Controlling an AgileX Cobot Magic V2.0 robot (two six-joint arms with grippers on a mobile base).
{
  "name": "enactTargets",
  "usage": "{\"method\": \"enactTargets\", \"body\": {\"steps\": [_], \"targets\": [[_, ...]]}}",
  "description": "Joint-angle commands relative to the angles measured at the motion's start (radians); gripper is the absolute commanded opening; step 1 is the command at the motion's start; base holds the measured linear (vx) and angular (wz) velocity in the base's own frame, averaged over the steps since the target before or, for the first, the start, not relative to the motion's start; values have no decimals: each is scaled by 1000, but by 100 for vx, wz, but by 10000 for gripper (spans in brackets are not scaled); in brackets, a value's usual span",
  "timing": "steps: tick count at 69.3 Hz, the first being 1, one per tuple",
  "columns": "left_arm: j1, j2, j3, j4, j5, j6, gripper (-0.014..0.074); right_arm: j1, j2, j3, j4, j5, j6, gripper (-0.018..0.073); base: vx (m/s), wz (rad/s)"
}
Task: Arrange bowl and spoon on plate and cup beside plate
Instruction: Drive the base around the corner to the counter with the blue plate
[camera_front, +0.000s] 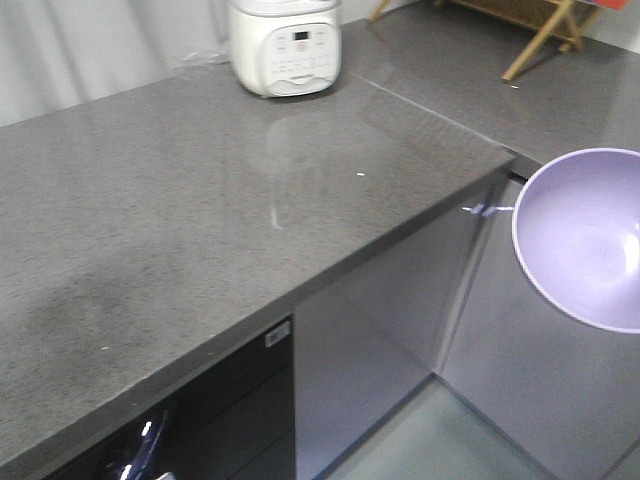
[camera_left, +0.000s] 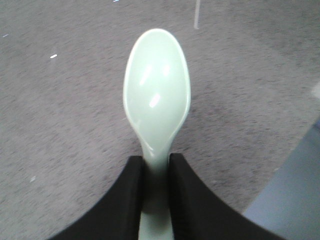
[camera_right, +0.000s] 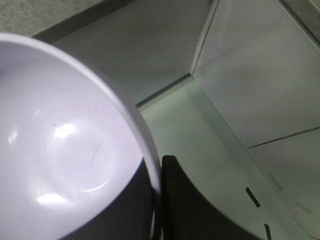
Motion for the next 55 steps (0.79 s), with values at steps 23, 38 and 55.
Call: {"method": "enactTargets", "body": {"steps": [23, 38, 55], "targets": [[-2, -17, -26, 1, -58, -4, -8, -4, -19, -27, 3, -48, -4, -6, -3, -47], [-2, -17, -26, 1, -58, -4, -8, -4, -19, -27, 3, -48, -4, -6, -1, -49], [-2, -17, -26, 1, -58, -4, -8, -4, -19, -27, 3, -45, -4, -6, 2, -42]]}}
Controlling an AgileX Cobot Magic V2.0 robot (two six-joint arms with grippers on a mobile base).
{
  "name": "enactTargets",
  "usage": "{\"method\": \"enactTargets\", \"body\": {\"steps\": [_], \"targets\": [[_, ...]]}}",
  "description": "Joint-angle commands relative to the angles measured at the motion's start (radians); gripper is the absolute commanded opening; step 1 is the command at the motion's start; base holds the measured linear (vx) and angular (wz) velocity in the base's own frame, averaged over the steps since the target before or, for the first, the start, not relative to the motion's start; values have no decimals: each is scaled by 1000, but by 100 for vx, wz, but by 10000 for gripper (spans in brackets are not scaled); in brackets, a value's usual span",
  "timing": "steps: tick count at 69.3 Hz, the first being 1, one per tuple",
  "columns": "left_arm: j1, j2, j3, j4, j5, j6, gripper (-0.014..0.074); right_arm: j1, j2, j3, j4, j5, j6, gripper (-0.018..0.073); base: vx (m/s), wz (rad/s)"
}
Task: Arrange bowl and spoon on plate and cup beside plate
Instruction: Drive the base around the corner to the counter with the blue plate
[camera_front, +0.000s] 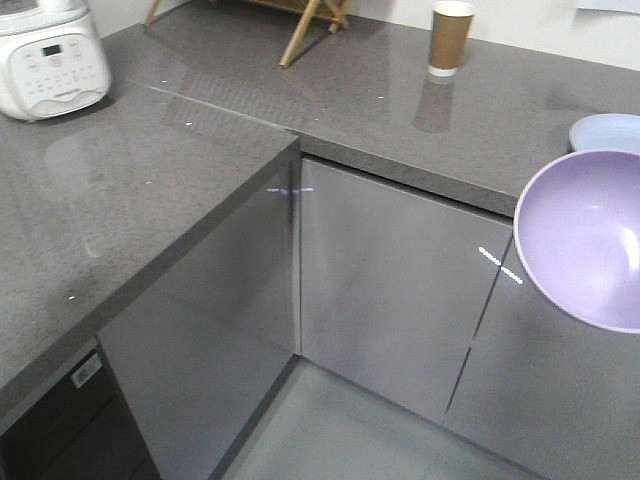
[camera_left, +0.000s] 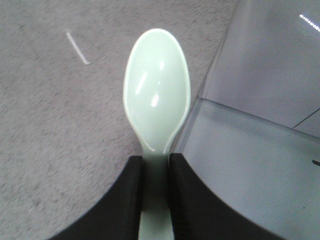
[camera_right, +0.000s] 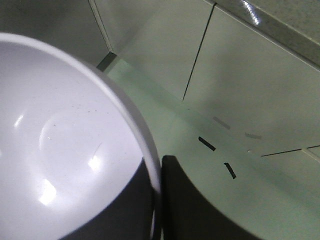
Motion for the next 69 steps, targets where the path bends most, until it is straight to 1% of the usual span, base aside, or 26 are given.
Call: {"method": "enactTargets", "body": {"steps": [1, 14, 69], "targets": [[-2, -17, -26, 2, -58, -4, -8, -4, -19, -27, 5, -42, -4, -6, 4, -33], [-2, -17, -26, 2, -59, -4, -8, -4, -19, -27, 5, -10, -4, -6, 5, -23], [-2, -17, -26, 2, -58, -4, -7, -4, -19, -27, 5, -10, -4, -6, 7, -17]]}}
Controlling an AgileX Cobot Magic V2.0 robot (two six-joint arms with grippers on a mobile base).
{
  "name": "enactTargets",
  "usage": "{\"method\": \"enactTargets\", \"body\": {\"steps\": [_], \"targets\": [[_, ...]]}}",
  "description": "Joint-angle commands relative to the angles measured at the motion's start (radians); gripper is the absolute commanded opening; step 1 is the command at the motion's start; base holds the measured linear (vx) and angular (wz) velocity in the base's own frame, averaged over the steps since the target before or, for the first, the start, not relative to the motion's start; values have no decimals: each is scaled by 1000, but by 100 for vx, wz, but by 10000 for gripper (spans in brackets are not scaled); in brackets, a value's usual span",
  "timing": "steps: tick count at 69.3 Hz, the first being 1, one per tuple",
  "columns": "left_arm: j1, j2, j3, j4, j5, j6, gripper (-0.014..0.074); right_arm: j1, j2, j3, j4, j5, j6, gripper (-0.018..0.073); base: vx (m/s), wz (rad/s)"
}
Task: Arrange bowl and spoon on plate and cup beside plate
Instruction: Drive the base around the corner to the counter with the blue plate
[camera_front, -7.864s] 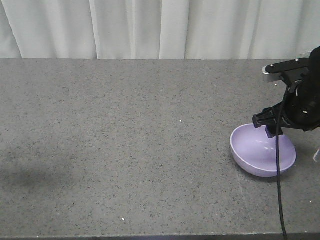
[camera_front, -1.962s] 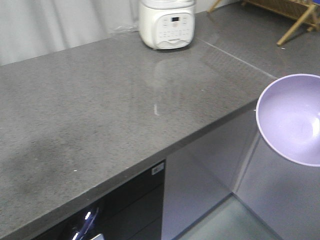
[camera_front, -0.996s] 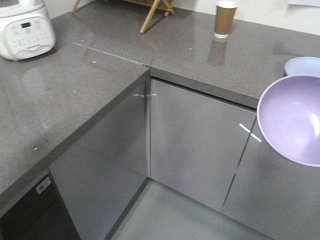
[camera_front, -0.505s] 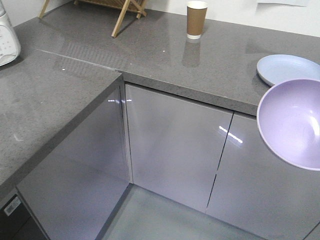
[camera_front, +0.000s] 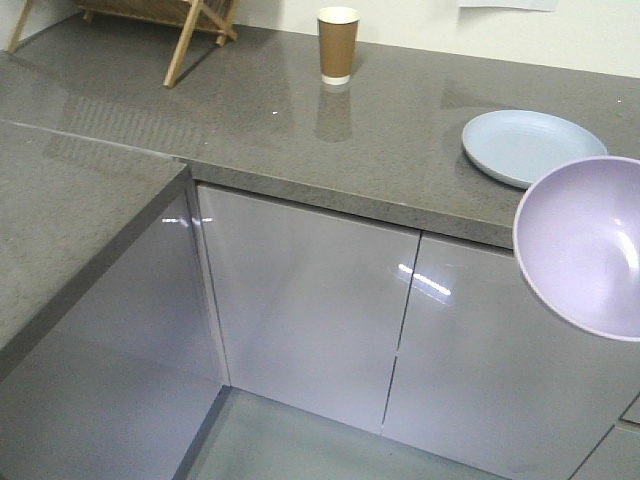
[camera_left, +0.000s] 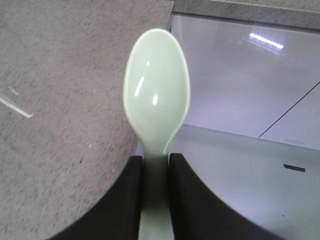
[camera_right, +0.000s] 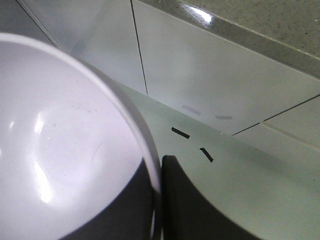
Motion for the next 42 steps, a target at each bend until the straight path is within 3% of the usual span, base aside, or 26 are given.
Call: {"method": "enactTargets", "body": {"steps": [1, 42], "targets": [[-2, -17, -26, 1, -58, -4, -7, -4, -19, -27, 5, -35, -3, -6, 9, -22], [-2, -17, -26, 1, -58, -4, -7, -4, -19, -27, 5, -35, -3, -6, 9, -23]]}}
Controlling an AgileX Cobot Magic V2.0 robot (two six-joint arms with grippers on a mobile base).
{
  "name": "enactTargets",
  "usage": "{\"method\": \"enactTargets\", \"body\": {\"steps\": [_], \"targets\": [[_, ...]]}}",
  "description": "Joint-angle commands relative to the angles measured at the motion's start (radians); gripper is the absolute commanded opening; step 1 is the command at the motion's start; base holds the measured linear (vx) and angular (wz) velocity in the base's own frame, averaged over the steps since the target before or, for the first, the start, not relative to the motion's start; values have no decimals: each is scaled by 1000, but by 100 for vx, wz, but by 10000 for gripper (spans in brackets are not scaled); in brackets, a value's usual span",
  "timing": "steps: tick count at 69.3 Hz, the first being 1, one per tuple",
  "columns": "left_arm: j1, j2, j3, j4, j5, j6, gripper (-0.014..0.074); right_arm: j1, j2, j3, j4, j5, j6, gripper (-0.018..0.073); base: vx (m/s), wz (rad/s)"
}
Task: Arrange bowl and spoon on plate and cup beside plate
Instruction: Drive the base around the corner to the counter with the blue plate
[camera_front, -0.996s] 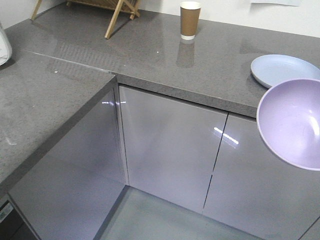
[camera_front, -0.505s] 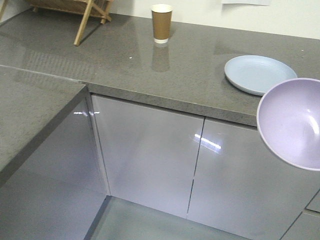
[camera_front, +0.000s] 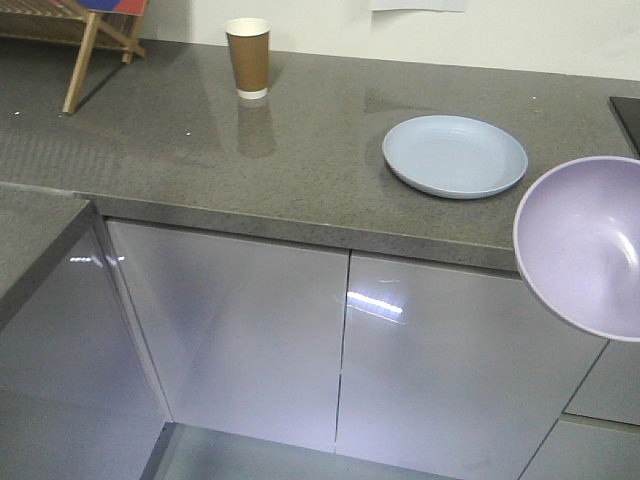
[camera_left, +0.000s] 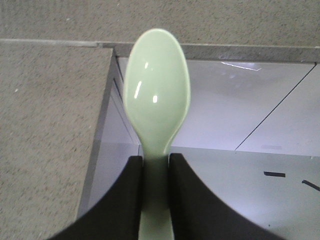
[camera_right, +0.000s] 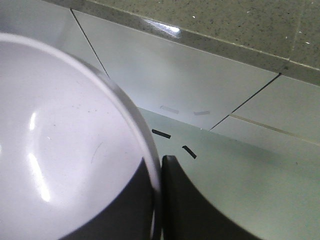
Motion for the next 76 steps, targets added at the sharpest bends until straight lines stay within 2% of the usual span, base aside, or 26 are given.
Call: {"method": "enactTargets", "body": {"steps": [1, 40, 76], "targets": [[-2, -17, -26, 1, -58, -4, -7, -4, -19, -27, 5, -35, -2, -6, 9, -20], [-2, -17, -26, 1, -58, -4, -7, -4, -19, -27, 5, -35, -2, -6, 11, -17], [-2, -17, -26, 1, -58, -4, -7, -4, -19, -27, 5, -29, -2, -6, 16, -2]]}}
